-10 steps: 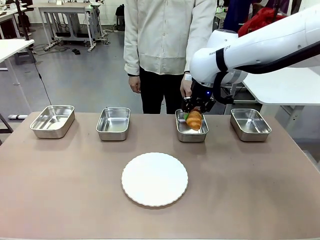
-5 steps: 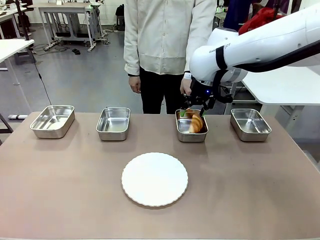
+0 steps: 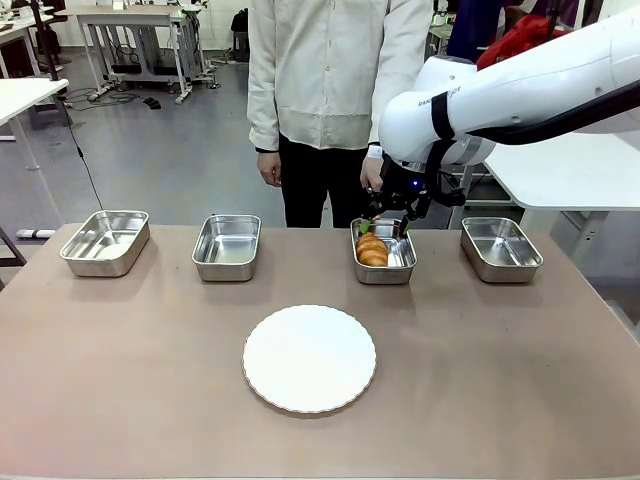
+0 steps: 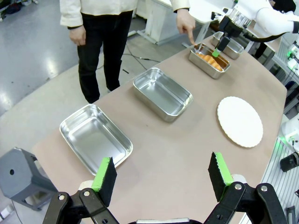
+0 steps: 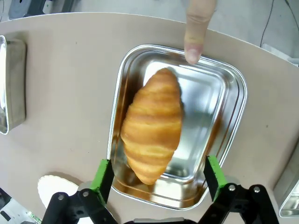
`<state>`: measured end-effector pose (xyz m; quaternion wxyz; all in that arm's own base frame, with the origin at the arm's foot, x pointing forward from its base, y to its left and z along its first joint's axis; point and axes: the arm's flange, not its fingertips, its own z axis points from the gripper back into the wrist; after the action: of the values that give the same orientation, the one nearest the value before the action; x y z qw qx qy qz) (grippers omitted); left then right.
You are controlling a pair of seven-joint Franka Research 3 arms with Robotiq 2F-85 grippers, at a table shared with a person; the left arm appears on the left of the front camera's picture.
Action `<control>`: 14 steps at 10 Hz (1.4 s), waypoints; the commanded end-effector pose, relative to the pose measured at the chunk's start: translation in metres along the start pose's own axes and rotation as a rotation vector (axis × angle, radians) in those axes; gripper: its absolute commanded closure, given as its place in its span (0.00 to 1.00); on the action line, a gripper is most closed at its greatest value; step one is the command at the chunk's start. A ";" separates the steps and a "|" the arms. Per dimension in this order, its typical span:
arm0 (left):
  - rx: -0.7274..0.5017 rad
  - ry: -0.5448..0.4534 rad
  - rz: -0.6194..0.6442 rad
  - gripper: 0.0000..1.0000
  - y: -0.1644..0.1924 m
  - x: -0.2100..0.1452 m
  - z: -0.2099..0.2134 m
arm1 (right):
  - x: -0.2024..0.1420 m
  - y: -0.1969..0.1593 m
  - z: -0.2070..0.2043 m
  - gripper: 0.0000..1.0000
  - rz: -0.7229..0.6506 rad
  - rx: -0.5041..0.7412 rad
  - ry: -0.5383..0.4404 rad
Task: Place the bread in the container.
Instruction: Place the Butter Roll into the Airtight Container indicated by the human.
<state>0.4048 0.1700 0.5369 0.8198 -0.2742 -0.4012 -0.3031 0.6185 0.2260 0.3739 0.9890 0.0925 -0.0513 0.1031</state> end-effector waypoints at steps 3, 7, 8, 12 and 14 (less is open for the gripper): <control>-0.006 -0.008 -0.014 0.00 -0.001 0.000 0.002 | -0.001 -0.001 0.000 0.00 0.006 -0.007 -0.003; -0.006 -0.008 -0.014 0.00 -0.001 0.000 0.002 | -0.039 0.019 0.038 0.00 0.031 -0.076 -0.138; -0.006 -0.008 -0.014 0.00 -0.001 0.000 0.002 | -0.068 0.028 0.058 0.00 0.040 -0.105 -0.199; -0.006 -0.008 -0.014 0.00 -0.001 0.000 0.002 | -0.174 0.049 0.096 0.00 0.070 -0.160 -0.327; -0.006 -0.008 -0.014 0.00 -0.001 0.000 0.002 | -0.211 0.044 0.092 0.00 0.063 -0.149 -0.375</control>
<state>0.4047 0.1701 0.5376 0.8195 -0.2739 -0.4016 -0.3034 0.4074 0.2148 0.4546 0.9669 0.0277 -0.2205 0.1250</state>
